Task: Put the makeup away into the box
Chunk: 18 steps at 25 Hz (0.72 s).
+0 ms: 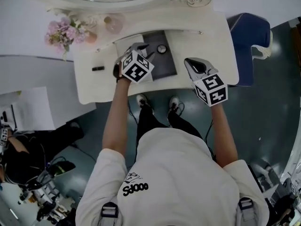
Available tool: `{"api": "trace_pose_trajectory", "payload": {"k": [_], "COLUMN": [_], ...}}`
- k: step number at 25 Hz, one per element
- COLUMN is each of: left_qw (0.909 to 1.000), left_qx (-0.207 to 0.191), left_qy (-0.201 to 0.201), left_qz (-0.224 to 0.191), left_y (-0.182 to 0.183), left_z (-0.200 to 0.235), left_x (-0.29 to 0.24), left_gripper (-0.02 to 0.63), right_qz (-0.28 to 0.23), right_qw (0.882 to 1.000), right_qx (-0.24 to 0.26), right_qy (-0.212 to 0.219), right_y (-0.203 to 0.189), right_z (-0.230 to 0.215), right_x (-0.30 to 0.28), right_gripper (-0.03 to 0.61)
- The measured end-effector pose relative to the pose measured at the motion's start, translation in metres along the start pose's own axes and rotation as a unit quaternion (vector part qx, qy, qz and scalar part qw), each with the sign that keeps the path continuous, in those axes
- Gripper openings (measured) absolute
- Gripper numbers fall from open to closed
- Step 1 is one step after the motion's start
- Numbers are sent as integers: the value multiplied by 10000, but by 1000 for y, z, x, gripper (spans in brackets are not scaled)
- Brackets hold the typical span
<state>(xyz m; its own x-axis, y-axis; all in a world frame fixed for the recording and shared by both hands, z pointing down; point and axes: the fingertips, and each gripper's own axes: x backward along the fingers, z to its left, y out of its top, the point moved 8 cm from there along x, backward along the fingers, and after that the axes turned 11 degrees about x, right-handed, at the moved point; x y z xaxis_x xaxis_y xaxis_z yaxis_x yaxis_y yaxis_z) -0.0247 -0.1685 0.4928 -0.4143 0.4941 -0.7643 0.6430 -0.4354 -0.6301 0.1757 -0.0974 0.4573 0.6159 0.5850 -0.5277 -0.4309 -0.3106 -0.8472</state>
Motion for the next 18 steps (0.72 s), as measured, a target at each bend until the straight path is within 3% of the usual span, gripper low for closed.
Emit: {"api": "trace_pose_trajectory", "payload": {"k": [4,10,18], "left_qw": [9984,9920,9822], "left_qx": [348,911,1630], "left_qy": [362,846,898], "left_qz": [-248,-214,-248], "left_y": [-27,-87,-164], "left_z": [20,55,105], "left_x": [56,118,157], "left_gripper": [169,169,170], "right_qz": [-175,-392,-332], "right_qw": [9995,9965,9909], "right_qx": [172,400,732], "right_qy": [208,615,1083], "right_y": [28,75,124], "right_z": [22,62,111], "right_x": [-14,-56,-119], "right_gripper": [2,2,2]}}
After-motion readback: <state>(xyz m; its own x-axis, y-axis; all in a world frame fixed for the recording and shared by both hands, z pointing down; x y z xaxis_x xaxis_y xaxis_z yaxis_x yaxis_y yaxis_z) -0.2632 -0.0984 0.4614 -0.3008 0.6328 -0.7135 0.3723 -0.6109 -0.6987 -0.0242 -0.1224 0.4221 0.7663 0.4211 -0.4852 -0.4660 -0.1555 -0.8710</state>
